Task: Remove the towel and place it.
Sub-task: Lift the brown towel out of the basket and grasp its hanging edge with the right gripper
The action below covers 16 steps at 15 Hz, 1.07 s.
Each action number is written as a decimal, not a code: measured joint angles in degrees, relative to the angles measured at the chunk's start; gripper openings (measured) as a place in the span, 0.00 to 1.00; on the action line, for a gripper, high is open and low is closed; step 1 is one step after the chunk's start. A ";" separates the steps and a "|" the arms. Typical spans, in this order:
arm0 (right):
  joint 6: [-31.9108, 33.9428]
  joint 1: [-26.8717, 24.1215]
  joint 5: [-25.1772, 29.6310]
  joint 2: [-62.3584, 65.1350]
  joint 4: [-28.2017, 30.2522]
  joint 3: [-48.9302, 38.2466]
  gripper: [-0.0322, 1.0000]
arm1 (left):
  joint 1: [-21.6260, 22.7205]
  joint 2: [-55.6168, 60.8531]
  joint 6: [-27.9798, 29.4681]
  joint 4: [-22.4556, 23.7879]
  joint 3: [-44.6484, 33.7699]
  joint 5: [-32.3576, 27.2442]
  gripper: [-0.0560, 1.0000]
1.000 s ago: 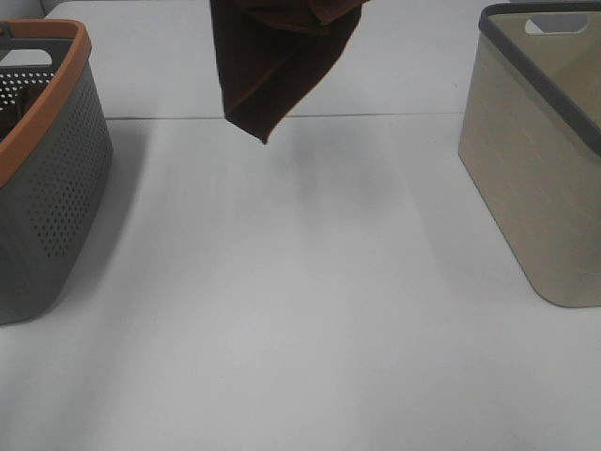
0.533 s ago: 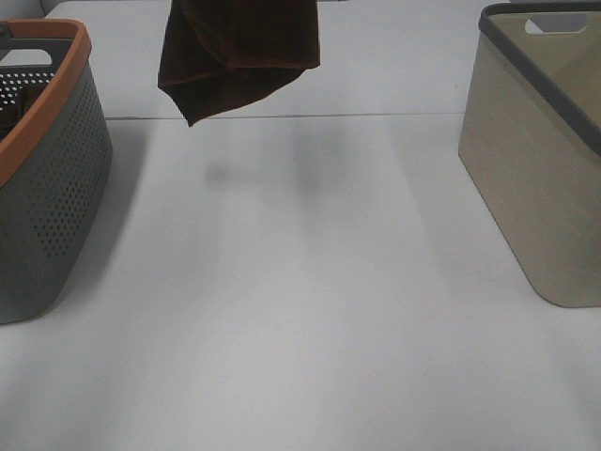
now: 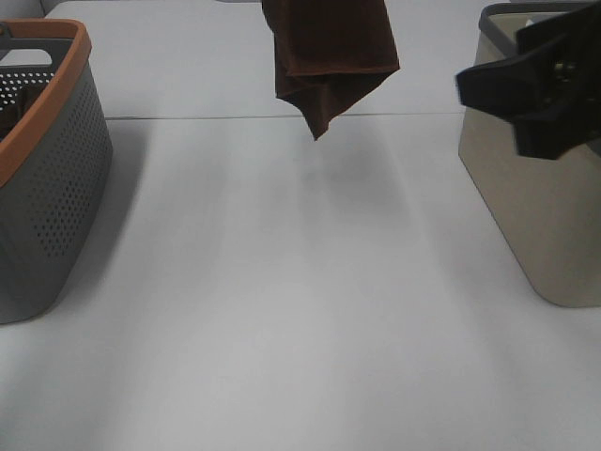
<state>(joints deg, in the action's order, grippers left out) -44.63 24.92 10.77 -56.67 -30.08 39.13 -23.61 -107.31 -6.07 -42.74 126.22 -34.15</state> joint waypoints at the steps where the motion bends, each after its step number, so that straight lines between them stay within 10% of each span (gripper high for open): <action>1: -0.23 2.92 -2.12 -3.90 1.95 1.49 0.58 | 0.00 0.00 0.23 0.00 0.00 0.46 0.05; 16: -3.21 20.86 -25.50 -25.21 12.43 8.82 0.49 | -0.52 -1.26 1.49 -0.29 0.00 1.49 0.05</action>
<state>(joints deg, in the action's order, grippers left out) -47.84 45.78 -14.73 -81.88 -17.65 47.96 -24.12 -108.58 -4.58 -43.03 126.22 -32.66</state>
